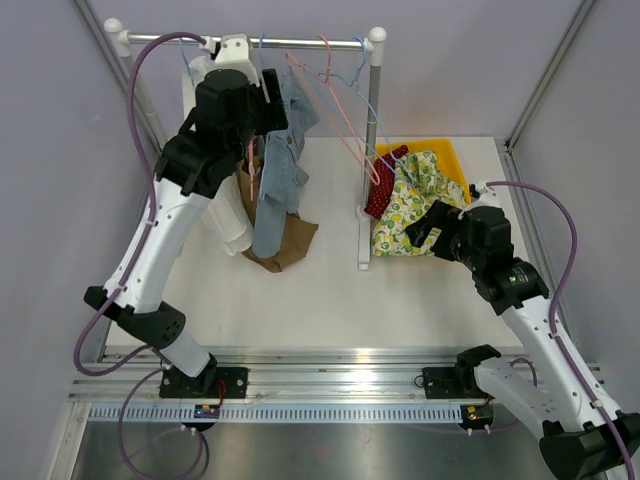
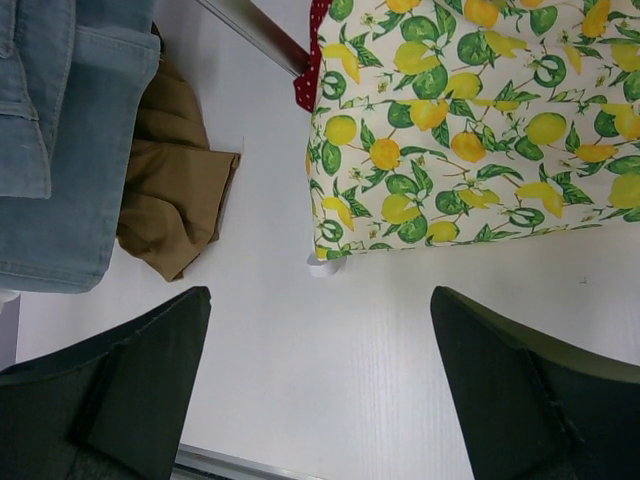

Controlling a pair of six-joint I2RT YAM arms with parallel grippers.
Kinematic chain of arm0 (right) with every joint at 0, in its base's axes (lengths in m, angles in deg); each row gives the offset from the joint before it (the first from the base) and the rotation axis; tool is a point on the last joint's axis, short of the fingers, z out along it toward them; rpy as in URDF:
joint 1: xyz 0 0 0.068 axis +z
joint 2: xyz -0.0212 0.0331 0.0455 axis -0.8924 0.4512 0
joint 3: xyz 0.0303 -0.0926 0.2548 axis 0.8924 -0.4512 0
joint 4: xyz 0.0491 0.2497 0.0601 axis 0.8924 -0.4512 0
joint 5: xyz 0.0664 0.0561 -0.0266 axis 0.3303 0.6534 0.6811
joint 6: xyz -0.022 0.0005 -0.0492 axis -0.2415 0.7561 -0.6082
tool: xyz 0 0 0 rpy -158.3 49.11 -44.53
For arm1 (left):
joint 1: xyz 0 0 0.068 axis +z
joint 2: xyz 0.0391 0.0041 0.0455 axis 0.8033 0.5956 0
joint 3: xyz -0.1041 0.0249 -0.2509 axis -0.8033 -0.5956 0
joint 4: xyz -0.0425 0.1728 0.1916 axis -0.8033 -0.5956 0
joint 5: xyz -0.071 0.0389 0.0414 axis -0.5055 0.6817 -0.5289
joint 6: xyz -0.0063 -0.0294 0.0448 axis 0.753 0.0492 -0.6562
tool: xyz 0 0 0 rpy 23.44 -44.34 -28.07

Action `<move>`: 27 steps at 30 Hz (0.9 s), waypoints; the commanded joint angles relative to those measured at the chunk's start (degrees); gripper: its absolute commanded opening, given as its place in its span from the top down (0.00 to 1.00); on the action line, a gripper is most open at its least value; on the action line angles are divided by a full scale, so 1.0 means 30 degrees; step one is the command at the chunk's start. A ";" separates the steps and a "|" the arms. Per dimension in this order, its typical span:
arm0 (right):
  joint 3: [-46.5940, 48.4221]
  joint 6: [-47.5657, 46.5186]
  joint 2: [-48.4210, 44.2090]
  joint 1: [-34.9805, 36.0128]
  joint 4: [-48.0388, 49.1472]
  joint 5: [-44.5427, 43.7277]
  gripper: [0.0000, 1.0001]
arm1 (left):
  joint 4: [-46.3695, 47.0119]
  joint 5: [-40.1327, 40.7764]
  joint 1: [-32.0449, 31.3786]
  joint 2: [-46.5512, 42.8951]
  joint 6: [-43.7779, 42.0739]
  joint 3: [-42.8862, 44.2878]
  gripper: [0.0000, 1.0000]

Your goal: Remove the skirt from the hanger

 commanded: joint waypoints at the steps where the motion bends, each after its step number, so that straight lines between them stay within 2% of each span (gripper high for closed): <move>1: -0.0455 -0.0505 -0.0190 0.0123 -0.0056 -0.0386 0.01 | 0.0230 -0.1403 0.0044 0.0739 -0.0299 0.1614 0.30; 8: -0.0749 -0.0915 -0.0190 0.0123 -0.0115 -0.0678 0.00 | 0.0465 -0.0702 0.0073 0.1591 -0.0532 0.1616 0.31; 11: -0.0749 -0.1062 -0.0190 0.0123 -0.0115 -0.0737 0.00 | 0.0522 -0.0321 0.0160 0.1942 -0.0474 0.1207 0.35; 15: -0.0807 -0.1179 -0.0073 0.0123 -0.0057 -0.0679 0.01 | 0.0435 -0.0525 0.0453 0.2673 -0.0240 0.0855 0.48; 16: -0.0894 -0.1150 -0.0044 0.0123 0.0031 -0.0650 0.00 | 0.0348 -0.0728 0.0599 0.2879 -0.0182 0.0854 0.61; 20: -0.1129 -0.1121 -0.0044 0.0123 0.0148 -0.0562 0.00 | -0.0120 -0.0877 0.0805 0.3408 -0.0093 0.1234 0.97; 21: -0.1159 -0.1092 -0.0073 0.0123 0.0149 -0.0561 0.01 | -0.0180 -0.0848 0.0805 0.3408 -0.0122 0.1351 0.99; 25: -0.1101 -0.0975 -0.0248 0.0094 0.0265 -0.0299 0.01 | -0.0385 -0.0847 0.0805 0.2970 -0.0677 0.1994 1.00; 27: -0.0809 -0.1178 -0.0278 0.0153 0.0528 0.0983 0.01 | -0.1086 -0.0906 0.0805 0.2706 -0.0767 0.3106 1.00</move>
